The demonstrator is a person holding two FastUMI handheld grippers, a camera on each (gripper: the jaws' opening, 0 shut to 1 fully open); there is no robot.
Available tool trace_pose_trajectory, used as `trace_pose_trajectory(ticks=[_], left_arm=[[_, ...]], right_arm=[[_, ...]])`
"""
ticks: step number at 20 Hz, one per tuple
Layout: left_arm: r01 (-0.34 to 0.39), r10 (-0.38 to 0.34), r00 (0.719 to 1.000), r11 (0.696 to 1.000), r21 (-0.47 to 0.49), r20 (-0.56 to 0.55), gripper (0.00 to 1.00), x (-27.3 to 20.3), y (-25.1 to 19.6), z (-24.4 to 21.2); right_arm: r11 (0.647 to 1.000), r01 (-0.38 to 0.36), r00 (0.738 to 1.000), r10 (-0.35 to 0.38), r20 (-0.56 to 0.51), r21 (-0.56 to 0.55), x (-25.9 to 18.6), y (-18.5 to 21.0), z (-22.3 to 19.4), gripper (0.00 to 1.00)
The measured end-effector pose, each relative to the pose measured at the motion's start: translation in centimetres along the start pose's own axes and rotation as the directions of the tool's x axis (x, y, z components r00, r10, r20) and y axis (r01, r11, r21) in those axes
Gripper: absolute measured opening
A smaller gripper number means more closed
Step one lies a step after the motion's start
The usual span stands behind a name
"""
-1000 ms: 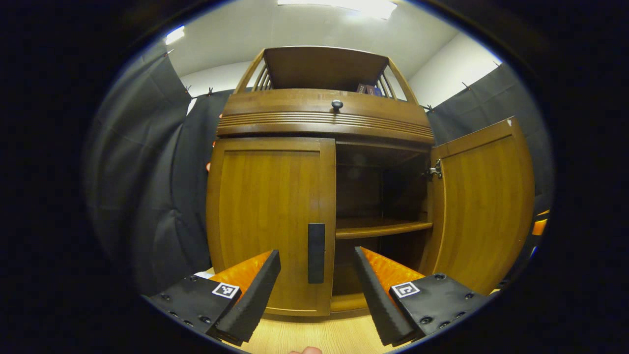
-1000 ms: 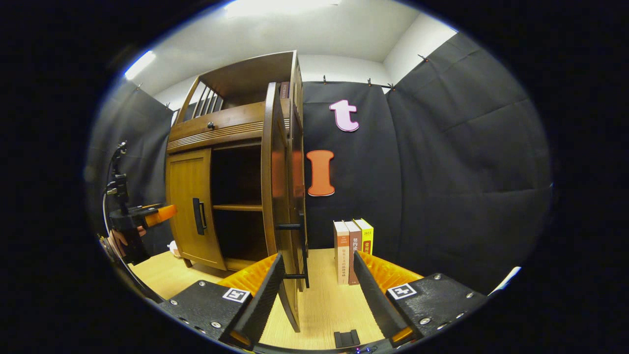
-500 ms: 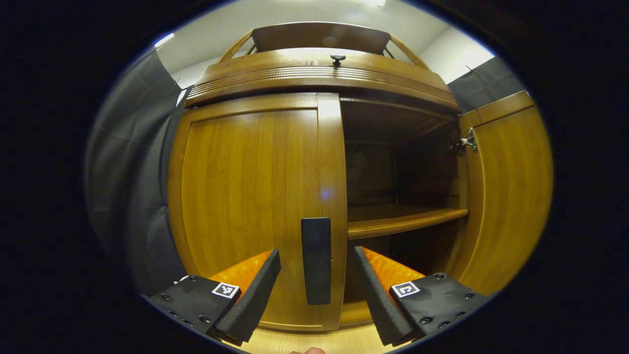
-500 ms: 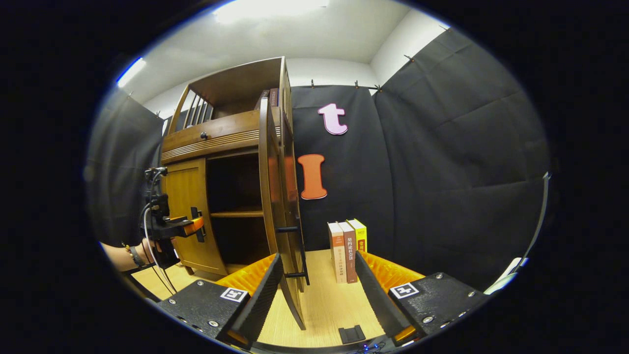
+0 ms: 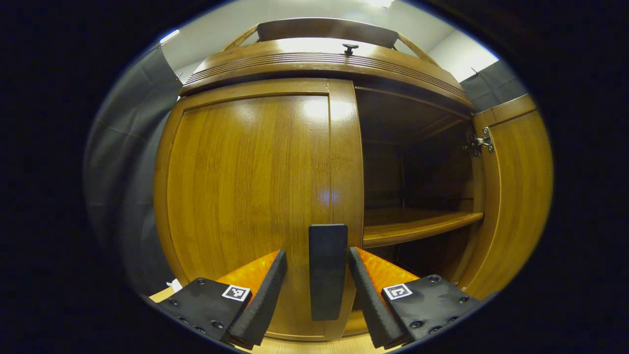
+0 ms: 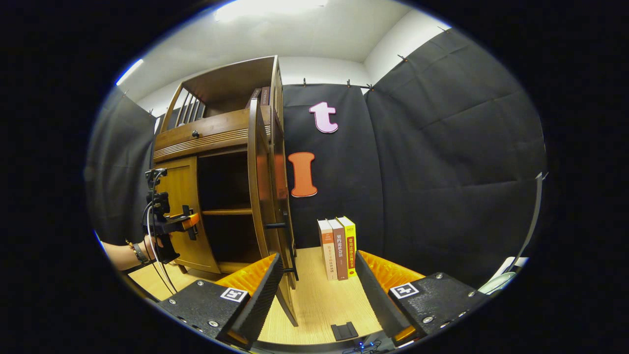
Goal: Open the right door of the double-door shoe cabinet with the right hand, and open the left door with the left hand.
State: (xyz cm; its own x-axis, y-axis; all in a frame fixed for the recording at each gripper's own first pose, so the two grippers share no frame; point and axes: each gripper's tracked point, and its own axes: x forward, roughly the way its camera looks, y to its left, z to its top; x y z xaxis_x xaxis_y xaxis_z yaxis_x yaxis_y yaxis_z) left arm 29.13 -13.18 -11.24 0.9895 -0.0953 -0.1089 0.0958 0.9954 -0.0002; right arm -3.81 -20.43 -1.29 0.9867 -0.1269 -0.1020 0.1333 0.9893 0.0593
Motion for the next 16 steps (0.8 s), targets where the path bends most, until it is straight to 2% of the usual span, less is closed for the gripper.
trace_pose_trajectory(ticks=[2,4,6,9,10,12,16], left_arm=[[0.018,-0.018,1.0,1.0,-0.007,0.002,0.8,0.0,-0.4,0.0],[0.047,-0.047,0.999,0.999,-0.019,-0.008,0.62,0.1,-0.8,-0.3],[0.047,-0.047,0.999,0.999,-0.011,-0.02,0.44,0.1,-1.2,-0.4],[0.023,-0.022,0.999,1.0,0.002,-0.043,0.39,-0.2,-0.8,-0.7],[0.016,-0.016,0.998,1.0,0.001,-0.054,0.33,-0.2,-0.8,-0.7],[-0.002,0.002,0.997,1.0,0.005,-0.077,0.36,-0.6,-0.8,-0.8],[-0.025,0.026,0.996,1.0,0.011,-0.091,0.29,-3.0,-0.5,-0.5]], right_arm=[[1.0,-0.007,1.0,0.007,-0.002,0.002,0.4,0.4,0.1,0.96],[1.0,-0.014,1.0,0.014,-0.004,0.001,0.6,0.8,0.1,0.96],[1.0,-0.02,1.0,0.02,-0.007,-0.004,0.7,1.2,-0.1,0.96],[1.0,-0.021,1.0,0.021,-0.02,-0.01,0.6,1.6,-0.7,0.96],[1.0,-0.022,0.999,0.022,-0.025,-0.009,0.5,1.8,-0.8,0.96],[1.0,-0.026,0.999,0.026,-0.032,-0.006,0.4,2.3,-1.1,0.96],[0.999,-0.037,0.999,0.036,-0.04,-0.022,0.4,3.1,-1.4,0.96]])
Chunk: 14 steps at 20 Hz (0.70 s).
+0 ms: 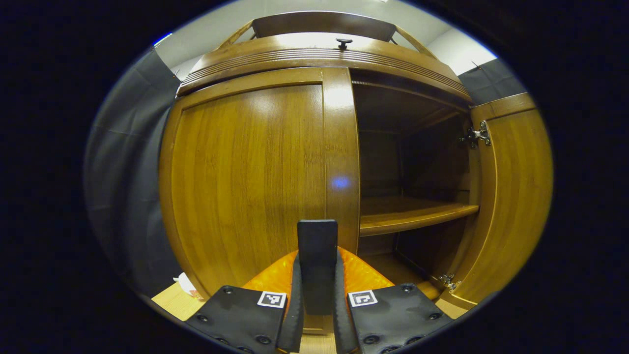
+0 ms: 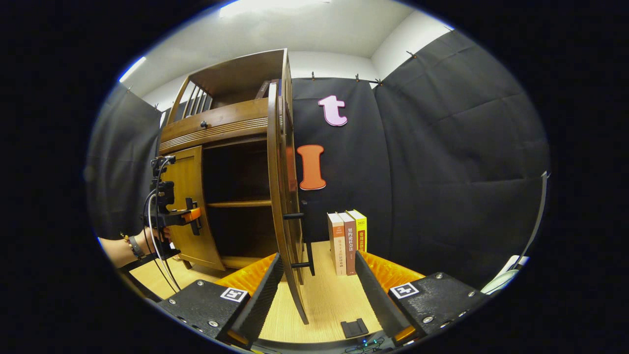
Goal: Open the right door of the double-door shoe cabinet with the right hand, and open the left door with the left hand.
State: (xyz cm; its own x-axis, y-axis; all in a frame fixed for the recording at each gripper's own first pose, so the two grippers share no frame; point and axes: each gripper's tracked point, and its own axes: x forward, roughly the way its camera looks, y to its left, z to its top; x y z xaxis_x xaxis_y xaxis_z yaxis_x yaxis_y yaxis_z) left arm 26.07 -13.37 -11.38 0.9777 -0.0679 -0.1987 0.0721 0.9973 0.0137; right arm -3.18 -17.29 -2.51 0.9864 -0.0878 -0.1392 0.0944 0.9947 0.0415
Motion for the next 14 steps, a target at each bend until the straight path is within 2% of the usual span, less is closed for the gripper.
trace_pose_trajectory(ticks=[2,3,4,7,8,14], left_arm=[[0.0,0.0,1.0,1.0,-0.004,-0.006,0.29,-1.9,0.4,0.1],[0.0,0.0,1.0,1.0,-0.002,-0.011,0.36,-2.8,0.5,0.3],[-0.002,0.002,1.0,1.0,-0.001,-0.018,0.36,-3.8,0.8,0.2],[-0.011,0.011,0.999,1.0,0.001,-0.035,0.36,-6.5,1.9,0.5],[-0.015,0.015,0.999,1.0,-0.002,-0.04,0.32,-7.5,2.5,0.6],[-0.075,0.075,0.996,0.997,0.015,-0.038,0.35,-13.7,6.5,0.9]], right_arm=[[1.0,-0.004,1.0,0.004,0.003,-0.011,0.0,0.4,0.1,0.96],[1.0,-0.005,1.0,0.006,0.004,-0.01,0.1,0.5,0.2,0.96],[1.0,-0.008,1.0,0.008,0.004,-0.007,0.1,0.7,0.3,0.9],[1.0,-0.015,1.0,0.015,0.007,-0.005,0.4,1.1,0.4,0.9],[1.0,-0.017,1.0,0.017,0.011,-0.008,0.4,1.3,0.6,0.9],[0.999,-0.03,0.999,0.03,0.015,-0.026,0.9,2.3,1.0,0.9]])
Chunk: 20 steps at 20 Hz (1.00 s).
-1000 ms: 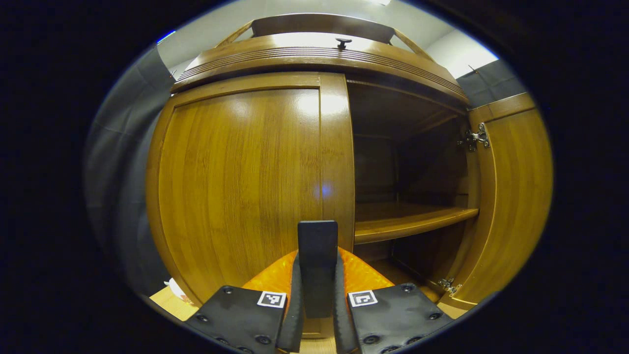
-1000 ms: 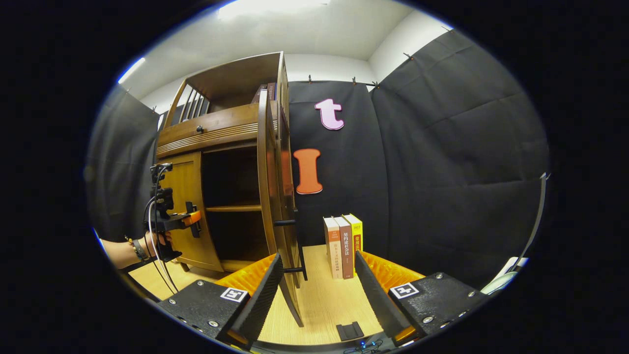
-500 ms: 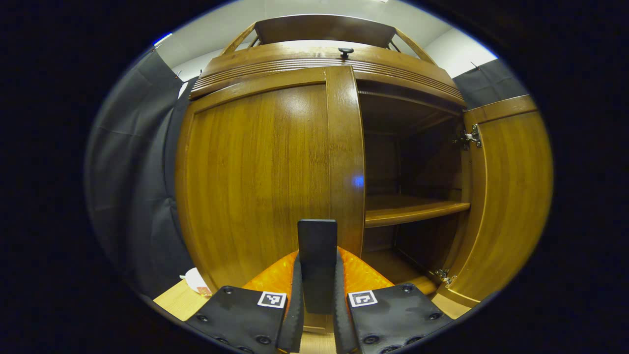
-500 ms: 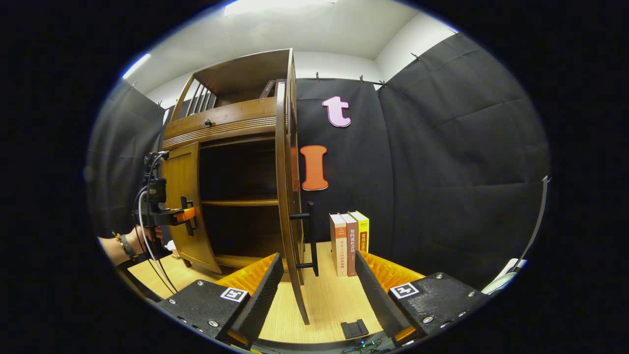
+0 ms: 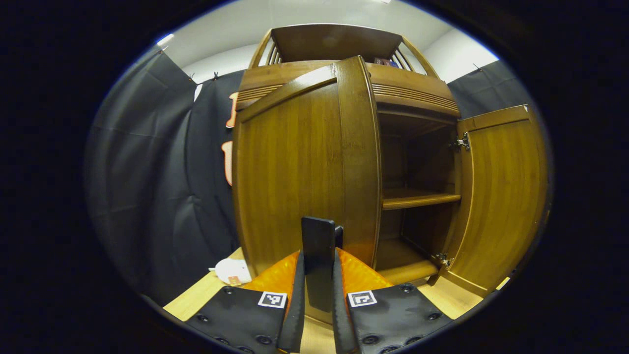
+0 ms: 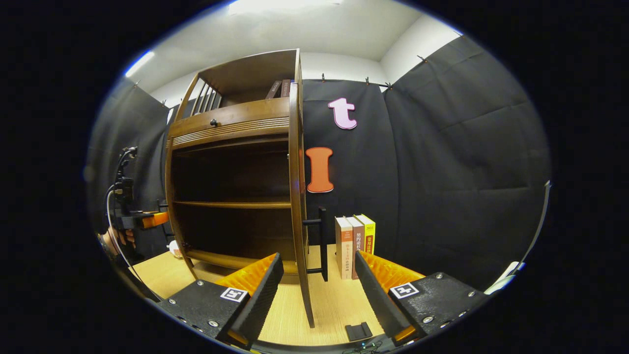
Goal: Open the right door of the double-door shoe cabinet with the right hand, and open the left door with the left hand.
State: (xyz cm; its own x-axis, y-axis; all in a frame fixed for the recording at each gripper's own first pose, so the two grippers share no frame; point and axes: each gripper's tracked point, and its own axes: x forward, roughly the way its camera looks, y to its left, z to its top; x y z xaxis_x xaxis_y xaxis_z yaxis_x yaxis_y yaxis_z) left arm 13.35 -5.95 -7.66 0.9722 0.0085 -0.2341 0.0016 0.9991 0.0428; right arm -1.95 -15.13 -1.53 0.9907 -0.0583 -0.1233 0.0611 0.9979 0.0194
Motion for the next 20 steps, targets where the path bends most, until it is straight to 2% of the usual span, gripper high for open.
trace_pose_trajectory(ticks=[4,5,7,8,9,10,13,15,16,17,18,19,20], left_arm=[[-0.057,0.057,0.998,0.998,0.003,0.006,0.27,-2.8,3.6,-0.2],[-0.059,0.059,0.998,0.998,0.002,0.005,0.22,-3.2,4.3,-0.3],[-0.05,0.05,0.999,0.999,-0.004,0.009,0.24,-3.9,5.8,-0.3],[-0.052,0.052,0.999,0.999,-0.007,0.011,0.19,-4.5,6.7,-0.2],[-0.054,0.054,0.998,0.999,-0.009,0.011,0.24,-4.7,7.6,-0.1],[-0.058,0.058,0.998,0.998,-0.014,0.01,0.24,-5.0,8.5,-0.2],[-0.085,0.085,0.996,0.996,-0.03,0.004,0.17,-6.0,12.0,-0.2],[-0.086,0.086,0.996,0.996,-0.027,0.007,0.19,-6.5,14.5,-0.3],[-0.096,0.096,0.995,0.995,-0.018,0.012,0.12,-6.6,16.1,-0.6],[-0.066,0.067,0.998,0.998,-0.024,0.017,0.15,-6.8,17.0,-0.6],[-0.032,0.033,0.999,0.999,-0.04,0.018,0.06,-6.7,17.4,-0.8],[0.001,-0.001,1.0,0.999,-0.043,0.019,0.1,-6.7,18.1,-0.9],[0.03,-0.029,0.999,0.999,-0.031,0.024,0.06,-6.9,18.8,-0.9]], right_arm=[[1.0,-0.002,1.0,0.002,0.008,0.001,0.2,0.7,0.3,0.9],[1.0,-0.001,1.0,0.001,0.009,0.001,0.3,0.8,0.3,0.9],[1.0,0.002,1.0,-0.002,0.009,-0.004,0.4,1.1,0.4,0.9],[1.0,0.005,1.0,-0.005,0.011,-0.007,0.3,1.2,0.5,0.9],[1.0,0.008,1.0,-0.008,0.012,-0.007,0.4,1.4,0.7,0.9],[1.0,0.012,1.0,-0.011,0.014,-0.005,0.3,1.6,0.8,0.9],[0.999,0.029,0.999,-0.029,0.02,-0.013,0.2,1.9,1.2,0.9],[0.998,0.05,0.999,-0.05,0.018,-0.025,0.3,1.8,1.5,0.9],[0.998,0.056,0.998,-0.055,0.021,-0.024,0.3,1.9,1.8,0.9],[0.998,0.055,0.998,-0.055,0.02,-0.014,0.2,2.1,2.1,0.9],[0.998,0.056,0.998,-0.056,0.019,-0.003,0.3,2.3,2.3,0.9],[0.998,0.063,0.998,-0.063,0.023,0.001,0.3,2.3,2.6,0.9],[0.998,0.068,0.997,-0.068,0.03,-0.002,0.3,2.4,2.9,0.9]])
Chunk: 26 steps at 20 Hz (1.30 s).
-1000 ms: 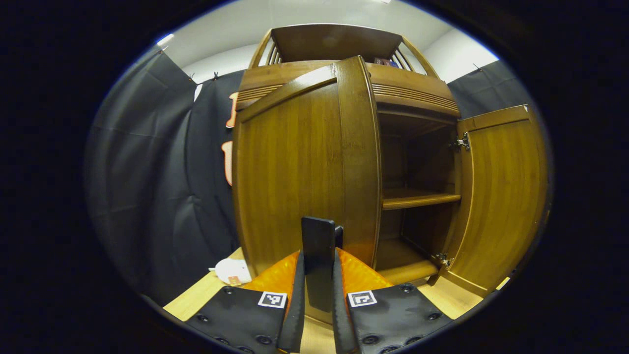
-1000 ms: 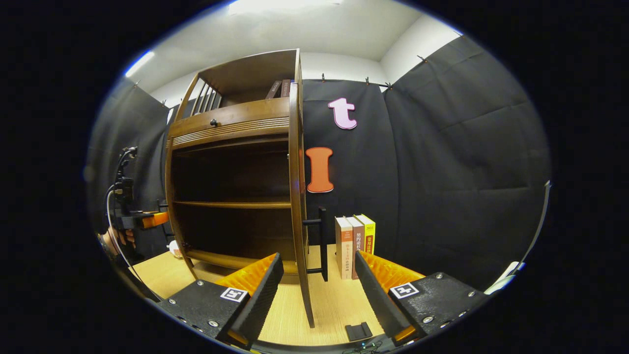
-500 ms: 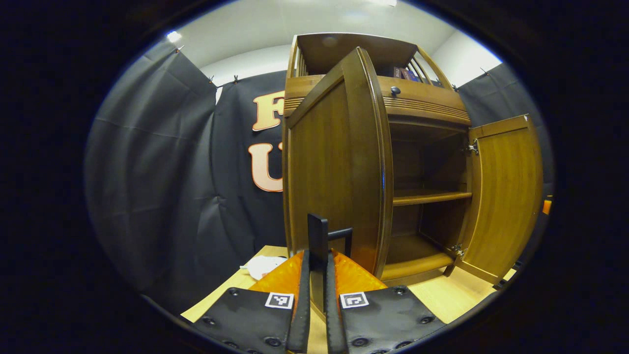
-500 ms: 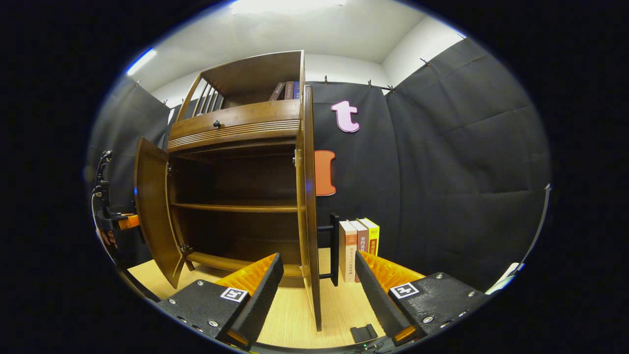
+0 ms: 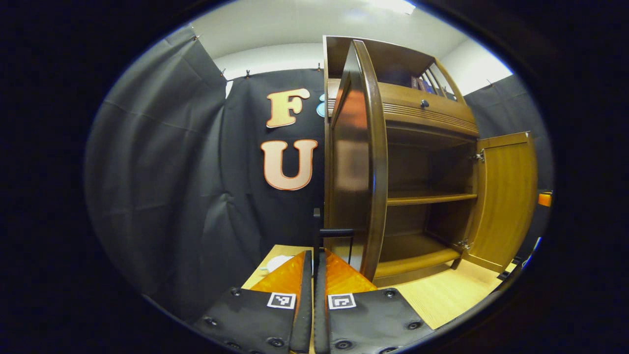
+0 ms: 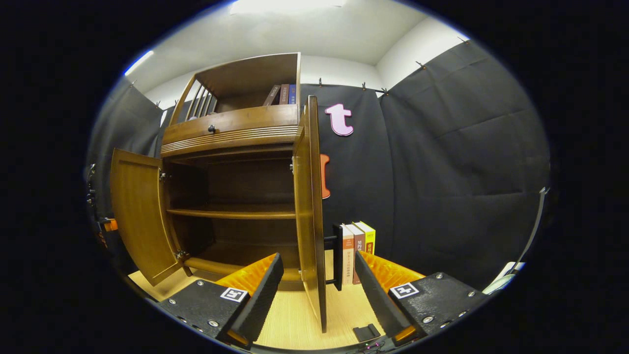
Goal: Open the right door of the double-door shoe cabinet with the right hand, and open the left door with the left hand.
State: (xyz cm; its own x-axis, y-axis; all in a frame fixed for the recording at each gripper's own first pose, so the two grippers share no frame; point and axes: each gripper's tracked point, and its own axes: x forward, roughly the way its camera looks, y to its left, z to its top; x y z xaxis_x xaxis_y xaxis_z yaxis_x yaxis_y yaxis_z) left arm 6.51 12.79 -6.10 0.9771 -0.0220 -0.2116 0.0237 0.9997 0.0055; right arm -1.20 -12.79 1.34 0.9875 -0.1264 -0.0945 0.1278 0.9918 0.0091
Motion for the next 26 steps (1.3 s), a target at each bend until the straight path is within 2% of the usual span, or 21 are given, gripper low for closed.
trace_pose_trajectory(ticks=[3,4,5,6,7,9,12,13,16,20,23,26], left_arm=[[0.072,-0.072,0.997,0.997,0.004,0.012,0.05,0.6,2.0,0.1],[0.09,-0.09,0.996,0.996,-0.008,0.021,0.1,0.8,2.6,0.2],[0.11,-0.11,0.994,0.994,-0.014,0.026,0.06,0.8,3.0,0.1],[0.135,-0.134,0.99,0.991,-0.016,0.034,0.1,0.6,3.3,0.1],[0.16,-0.159,0.986,0.987,-0.018,0.04,0.05,0.6,3.4,0.1],[0.194,-0.192,0.98,0.98,-0.036,0.052,0.14,1.1,4.1,-0.2],[0.23,-0.226,0.972,0.971,-0.069,0.067,0.2,1.4,4.2,-0.2],[0.226,-0.223,0.973,0.972,-0.059,0.062,0.14,1.0,4.3,-0.4],[0.188,-0.186,0.981,0.982,-0.028,0.051,0.19,-1.3,4.3,-1.7],[0.048,-0.047,0.999,0.998,-0.039,0.015,0.17,-4.9,5.4,-3.4],[-0.044,0.045,0.998,0.999,-0.028,0.036,0.18,-7.7,4.3,-1.6],[-0.093,0.096,0.991,0.995,-0.041,0.094,0.18,-8.9,1.9,2.1]], right_arm=[[1.0,0.009,1.0,-0.009,-0.011,0.001,-0.3,0.4,0.0,0.9],[1.0,0.013,1.0,-0.013,-0.019,-0.001,-0.4,0.5,-0.2,0.9],[1.0,0.019,0.999,-0.019,-0.029,-0.004,-0.4,0.5,-0.4,0.9],[1.0,0.023,0.999,-0.023,-0.038,-0.008,-0.4,0.5,-0.5,0.9],[1.0,0.024,0.999,-0.024,-0.046,-0.011,-0.3,0.7,-0.5,0.9],[1.0,0.021,0.998,-0.022,-0.056,-0.02,-0.3,1.3,-0.4,0.9],[0.999,0.007,0.998,-0.011,-0.063,-0.052,0.1,2.3,0.1,0.9],[0.998,0.005,0.998,-0.009,-0.065,-0.056,0.3,2.5,0.4,0.9],[0.999,0.0,0.999,-0.002,-0.033,-0.045,0.5,3.4,1.4,0.9],[0.999,-0.016,1.0,0.016,-0.004,-0.044,0.8,4.9,1.7,0.9],[0.997,-0.055,0.998,0.055,0.007,-0.057,1.0,6.4,2.0,0.9],[0.993,-0.097,0.995,0.098,0.005,-0.062,1.3,7.8,1.8,0.9]])
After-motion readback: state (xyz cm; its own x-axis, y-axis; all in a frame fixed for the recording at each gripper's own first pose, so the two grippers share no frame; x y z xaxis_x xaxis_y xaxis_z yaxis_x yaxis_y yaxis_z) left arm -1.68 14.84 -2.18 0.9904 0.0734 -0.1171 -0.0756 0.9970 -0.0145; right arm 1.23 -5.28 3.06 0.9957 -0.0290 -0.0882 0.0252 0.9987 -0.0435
